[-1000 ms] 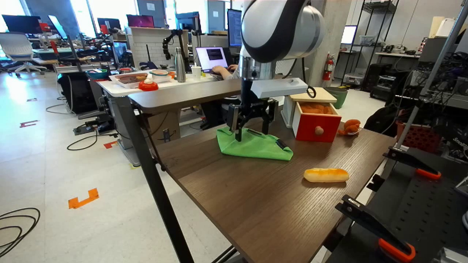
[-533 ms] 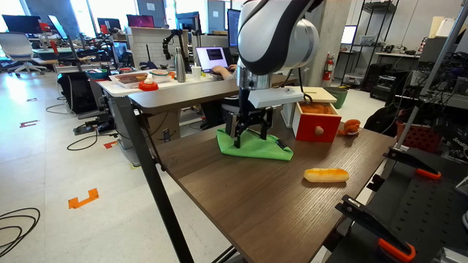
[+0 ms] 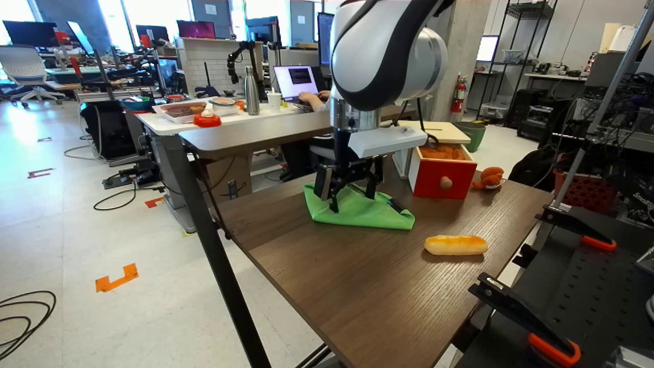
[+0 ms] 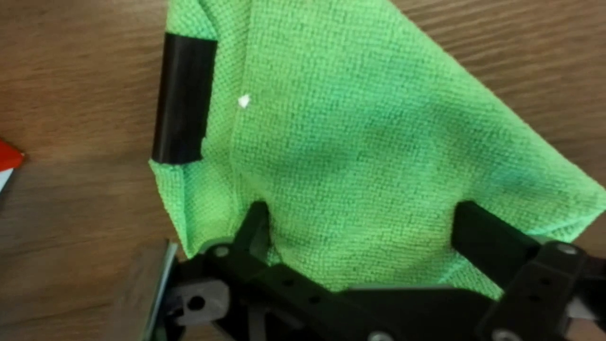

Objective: Move the green towel towards you

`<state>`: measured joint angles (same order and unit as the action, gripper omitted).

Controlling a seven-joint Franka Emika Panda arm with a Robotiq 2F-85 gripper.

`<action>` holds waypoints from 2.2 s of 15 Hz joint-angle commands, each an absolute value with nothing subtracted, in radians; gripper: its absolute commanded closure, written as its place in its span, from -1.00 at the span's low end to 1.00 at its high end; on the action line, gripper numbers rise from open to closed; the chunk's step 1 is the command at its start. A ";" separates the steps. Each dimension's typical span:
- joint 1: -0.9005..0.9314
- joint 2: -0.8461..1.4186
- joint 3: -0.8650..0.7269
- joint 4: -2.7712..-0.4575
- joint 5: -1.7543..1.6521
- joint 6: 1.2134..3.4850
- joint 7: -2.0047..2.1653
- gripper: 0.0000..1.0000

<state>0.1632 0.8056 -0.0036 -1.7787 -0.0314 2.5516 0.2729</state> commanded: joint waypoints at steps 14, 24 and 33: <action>0.290 0.645 -0.044 -2.146 -0.159 2.596 0.287 -1.00; 0.302 0.600 -0.050 -2.167 -0.179 2.570 0.304 -1.00; 0.366 0.397 -0.049 -2.223 -0.233 2.515 0.425 -1.00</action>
